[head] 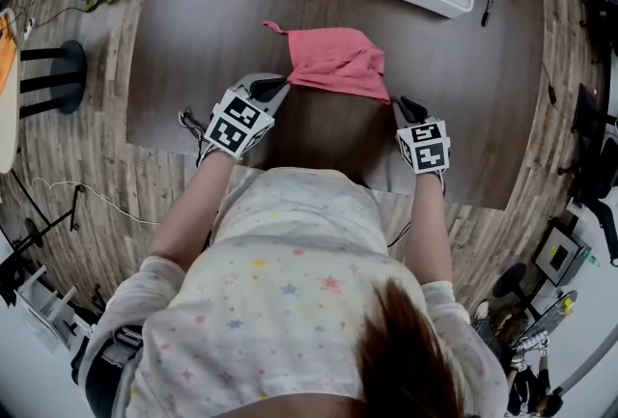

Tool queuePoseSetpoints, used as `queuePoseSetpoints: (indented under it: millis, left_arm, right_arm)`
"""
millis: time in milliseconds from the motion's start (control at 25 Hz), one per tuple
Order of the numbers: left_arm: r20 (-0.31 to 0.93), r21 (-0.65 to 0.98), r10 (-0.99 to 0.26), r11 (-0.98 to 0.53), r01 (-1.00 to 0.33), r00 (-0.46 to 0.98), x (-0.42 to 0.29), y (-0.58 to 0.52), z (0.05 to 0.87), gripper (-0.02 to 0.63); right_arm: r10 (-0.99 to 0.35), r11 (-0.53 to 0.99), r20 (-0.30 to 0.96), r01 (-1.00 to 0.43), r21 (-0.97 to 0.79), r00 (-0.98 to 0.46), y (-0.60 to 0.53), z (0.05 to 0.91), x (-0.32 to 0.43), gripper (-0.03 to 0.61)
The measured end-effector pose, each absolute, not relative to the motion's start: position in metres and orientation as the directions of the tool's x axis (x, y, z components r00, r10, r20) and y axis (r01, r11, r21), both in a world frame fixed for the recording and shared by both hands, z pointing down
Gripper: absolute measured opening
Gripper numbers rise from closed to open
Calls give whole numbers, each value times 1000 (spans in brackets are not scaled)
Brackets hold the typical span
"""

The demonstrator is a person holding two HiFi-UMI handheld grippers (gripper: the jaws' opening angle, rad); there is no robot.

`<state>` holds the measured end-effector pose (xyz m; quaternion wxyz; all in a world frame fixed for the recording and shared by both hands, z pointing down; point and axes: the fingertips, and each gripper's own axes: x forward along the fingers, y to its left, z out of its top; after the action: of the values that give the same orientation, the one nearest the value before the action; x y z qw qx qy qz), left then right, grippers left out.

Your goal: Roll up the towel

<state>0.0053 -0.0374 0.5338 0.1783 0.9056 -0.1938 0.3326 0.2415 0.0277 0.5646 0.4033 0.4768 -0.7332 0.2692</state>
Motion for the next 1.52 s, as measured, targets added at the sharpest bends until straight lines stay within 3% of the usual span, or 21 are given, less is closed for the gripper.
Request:
queuePoseSetpoints:
  millis: [160, 280, 520, 640, 800, 1000, 1080, 1200, 1520]
  left_arm:
    - [652, 201, -255, -850, -487, 714, 0, -36, 525, 28]
    - [632, 195, -285, -841, -504, 720, -4, -39, 517, 28]
    - [585, 169, -338, -838, -519, 737, -8, -56, 491, 28]
    - [574, 151, -342, -849, -507, 744, -5, -56, 483, 28]
    - [557, 162, -356, -839, -519, 750, -8, -54, 473, 28]
    - [538, 173, -387, -818, -548, 749, -24, -58, 463, 28]
    - [524, 173, -398, -816, -552, 753, -27, -59, 457, 28]
    - [501, 179, -412, -811, -557, 761, -28, -64, 448, 28]
    - [482, 170, -381, -843, -511, 789, -21, -56, 434, 28]
  right_arm:
    - [-439, 471, 861, -882, -24, -257, 28, 578, 214, 72]
    - [-434, 509, 870, -860, 22, -235, 28, 580, 206, 11]
    - [-600, 486, 775, -860, 157, -197, -14, 519, 224, 0]
    - [-576, 498, 774, -863, 78, -263, -15, 512, 218, 0]
    - [-455, 552, 816, -832, -55, -356, 9, 540, 184, 66]
    - [-350, 611, 857, -785, -97, -378, 35, 576, 142, 147]
    - [-351, 624, 864, -778, -70, -360, 37, 583, 134, 126]
    - [-360, 639, 872, -769, -29, -332, 33, 586, 132, 43]
    - [-624, 567, 748, -789, 236, -225, -14, 501, 194, 25]
